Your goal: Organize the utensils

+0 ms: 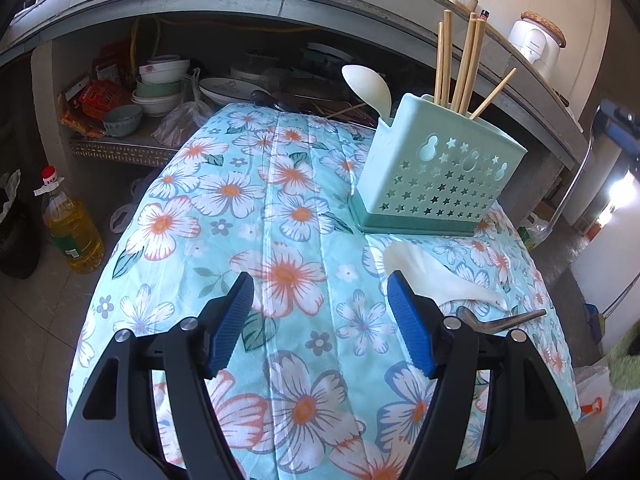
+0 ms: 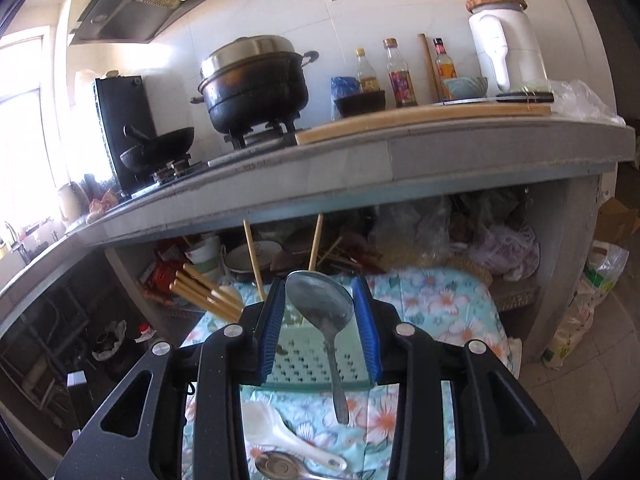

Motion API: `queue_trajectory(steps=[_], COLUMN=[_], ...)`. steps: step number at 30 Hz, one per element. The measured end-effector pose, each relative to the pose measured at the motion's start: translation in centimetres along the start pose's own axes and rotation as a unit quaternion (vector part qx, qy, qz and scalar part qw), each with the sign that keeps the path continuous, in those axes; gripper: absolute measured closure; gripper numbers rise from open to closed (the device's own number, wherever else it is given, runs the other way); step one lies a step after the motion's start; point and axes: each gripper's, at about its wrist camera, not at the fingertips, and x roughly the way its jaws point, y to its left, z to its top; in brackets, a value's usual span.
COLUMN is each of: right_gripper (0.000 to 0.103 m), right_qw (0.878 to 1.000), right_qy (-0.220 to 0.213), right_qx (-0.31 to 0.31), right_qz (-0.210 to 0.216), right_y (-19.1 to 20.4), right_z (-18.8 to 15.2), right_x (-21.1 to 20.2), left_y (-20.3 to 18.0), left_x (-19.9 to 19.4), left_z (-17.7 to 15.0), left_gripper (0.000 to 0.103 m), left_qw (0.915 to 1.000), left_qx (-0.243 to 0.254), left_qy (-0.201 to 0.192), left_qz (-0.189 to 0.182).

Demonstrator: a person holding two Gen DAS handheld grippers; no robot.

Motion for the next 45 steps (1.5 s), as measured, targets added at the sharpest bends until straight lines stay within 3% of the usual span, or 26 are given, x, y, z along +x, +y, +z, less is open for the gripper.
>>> queue_trajectory(steps=[8, 15, 22, 26, 38, 41, 45], right_gripper=[0.069, 0.069, 0.068, 0.068, 0.061, 0.059, 0.05], right_qw=[0.999, 0.998, 0.998, 0.997, 0.997, 0.998, 0.996], right_qy=[-0.031, -0.037, 0.036, 0.062, 0.03, 0.038, 0.08], right_qx=[-0.011, 0.004, 0.028, 0.043, 0.062, 0.055, 0.035], right_qz=[0.026, 0.045, 0.031, 0.025, 0.014, 0.002, -0.004], right_y=[1.1, 1.4, -0.4, -1.6, -3.9, -3.8, -2.9], right_z=[5.2, 8.5, 4.2, 1.9, -0.6, -2.2, -6.1], right_x=[0.9, 4.3, 9.7, 10.2, 1.9, 0.2, -1.0], left_y=[0.0, 0.1, 0.6, 0.6, -0.7, -1.2, -1.8], left_x=[0.2, 0.3, 0.1, 0.0, -1.0, -1.1, -1.3], left_z=[0.3, 0.4, 0.2, 0.2, 0.2, 0.2, 0.1], left_gripper=[0.038, 0.038, 0.038, 0.038, 0.036, 0.036, 0.036], left_qw=[1.0, 1.0, 0.9999, 0.9999, 0.9999, 0.9999, 0.9998], left_qx=[-0.002, -0.006, -0.013, -0.011, 0.003, 0.008, 0.014], left_qy=[0.001, 0.001, -0.001, -0.002, -0.008, -0.008, -0.007], left_qz=[0.0, 0.003, 0.007, 0.01, 0.011, 0.011, 0.011])
